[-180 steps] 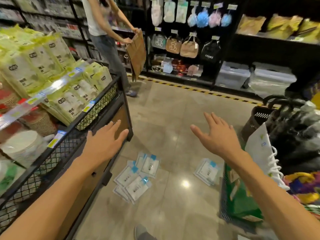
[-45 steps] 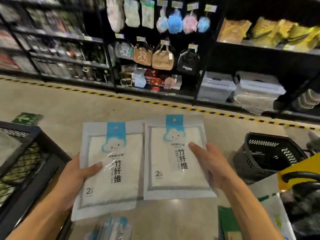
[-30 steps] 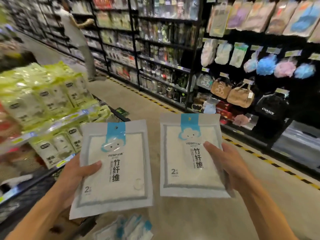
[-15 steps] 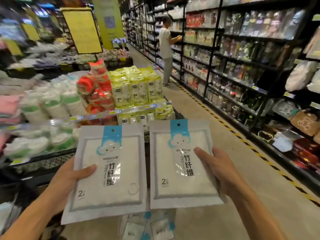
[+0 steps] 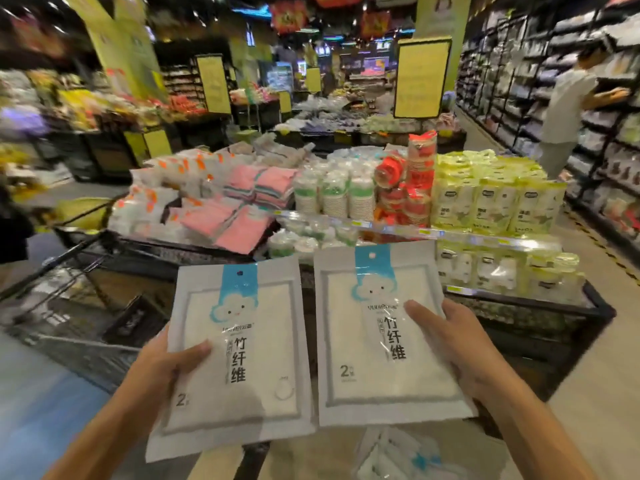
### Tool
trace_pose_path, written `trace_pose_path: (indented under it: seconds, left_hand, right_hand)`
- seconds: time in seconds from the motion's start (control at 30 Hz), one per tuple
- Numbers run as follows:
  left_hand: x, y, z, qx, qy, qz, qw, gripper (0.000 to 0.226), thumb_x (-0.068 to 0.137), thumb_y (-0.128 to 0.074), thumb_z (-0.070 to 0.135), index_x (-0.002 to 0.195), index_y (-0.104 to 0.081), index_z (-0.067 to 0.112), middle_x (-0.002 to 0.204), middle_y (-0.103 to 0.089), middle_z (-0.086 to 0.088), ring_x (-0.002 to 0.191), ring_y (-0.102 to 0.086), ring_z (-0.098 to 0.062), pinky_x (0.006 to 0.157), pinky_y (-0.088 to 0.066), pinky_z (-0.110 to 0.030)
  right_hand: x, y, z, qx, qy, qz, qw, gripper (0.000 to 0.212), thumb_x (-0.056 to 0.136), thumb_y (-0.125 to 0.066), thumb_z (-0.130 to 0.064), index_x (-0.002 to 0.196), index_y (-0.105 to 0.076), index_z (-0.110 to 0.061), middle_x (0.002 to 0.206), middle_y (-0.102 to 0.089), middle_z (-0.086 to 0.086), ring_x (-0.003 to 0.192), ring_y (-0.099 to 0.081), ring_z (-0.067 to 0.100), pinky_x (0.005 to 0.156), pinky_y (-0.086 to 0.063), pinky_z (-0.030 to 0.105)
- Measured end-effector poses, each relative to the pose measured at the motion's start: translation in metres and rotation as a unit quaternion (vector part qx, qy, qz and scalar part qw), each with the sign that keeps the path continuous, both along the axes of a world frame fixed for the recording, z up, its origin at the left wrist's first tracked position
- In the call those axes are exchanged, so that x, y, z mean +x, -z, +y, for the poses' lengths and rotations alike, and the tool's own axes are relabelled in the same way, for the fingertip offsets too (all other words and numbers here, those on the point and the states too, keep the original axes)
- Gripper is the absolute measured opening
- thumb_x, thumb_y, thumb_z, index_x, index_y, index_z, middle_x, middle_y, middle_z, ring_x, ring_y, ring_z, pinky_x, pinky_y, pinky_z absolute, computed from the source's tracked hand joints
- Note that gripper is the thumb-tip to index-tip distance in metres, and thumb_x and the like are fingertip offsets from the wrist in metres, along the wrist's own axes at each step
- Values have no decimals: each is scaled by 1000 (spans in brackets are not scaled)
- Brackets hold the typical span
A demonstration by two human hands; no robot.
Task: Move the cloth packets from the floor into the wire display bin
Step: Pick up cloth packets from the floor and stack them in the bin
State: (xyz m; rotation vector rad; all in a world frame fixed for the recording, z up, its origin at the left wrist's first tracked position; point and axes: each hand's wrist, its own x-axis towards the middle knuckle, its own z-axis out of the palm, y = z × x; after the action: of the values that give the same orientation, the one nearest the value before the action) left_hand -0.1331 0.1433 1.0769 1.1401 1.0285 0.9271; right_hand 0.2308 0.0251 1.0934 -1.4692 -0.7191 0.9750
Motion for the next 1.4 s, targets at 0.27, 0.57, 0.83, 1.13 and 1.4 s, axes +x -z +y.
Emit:
trace_pose_path:
  seconds: [0.27, 0.57, 0.83, 1.13, 1.4]
  left_hand:
    - [-173, 11, 12, -18, -127, 6, 992, 44, 74, -71, -1, 117, -64, -2, 104, -73, -31, 82, -74, -48, 65, -63, -53]
    - [-275, 25, 38, -51, -225, -2, 973, 96, 31, -101, 31, 114, -63, 1, 100, -73, -32, 82, -73, -51, 65, -62, -58]
    - [-299, 38, 106, -73, -314, 14, 947, 41, 80, -67, -7, 121, -61, -2, 107, -72, -33, 97, -67, -59, 70, -60, -60]
    - [-287, 34, 193, -71, -343, 48, 935, 31, 86, -68, -4, 116, -65, 2, 102, -77, -21, 87, -76, -40, 63, -64, -38]
    - [-298, 44, 279, -100, -317, 43, 942, 32, 86, -66, -4, 118, -65, -2, 100, -76, -25, 83, -76, -42, 59, -64, -41]
  right_hand:
    - [-154, 12, 107, -15, -120, 5, 993, 21, 99, -67, -22, 115, -68, -8, 95, -81, 12, 84, -79, 31, 66, -64, 41]
    - [-254, 26, 208, -57, -198, 30, 978, 16, 100, -66, -20, 113, -68, -12, 92, -81, 12, 79, -80, 30, 55, -63, 36]
    - [-291, 51, 327, -71, -258, 33, 963, 20, 100, -66, -20, 118, -67, -12, 98, -81, 13, 85, -79, 32, 69, -64, 44]
    - [-287, 71, 445, -86, -275, -6, 958, 18, 99, -69, -24, 109, -70, -9, 92, -81, 10, 83, -79, 32, 84, -62, 54]
    - [-290, 86, 510, -104, -249, 17, 963, 18, 100, -67, -23, 111, -69, -10, 95, -81, 12, 86, -79, 35, 88, -60, 59]
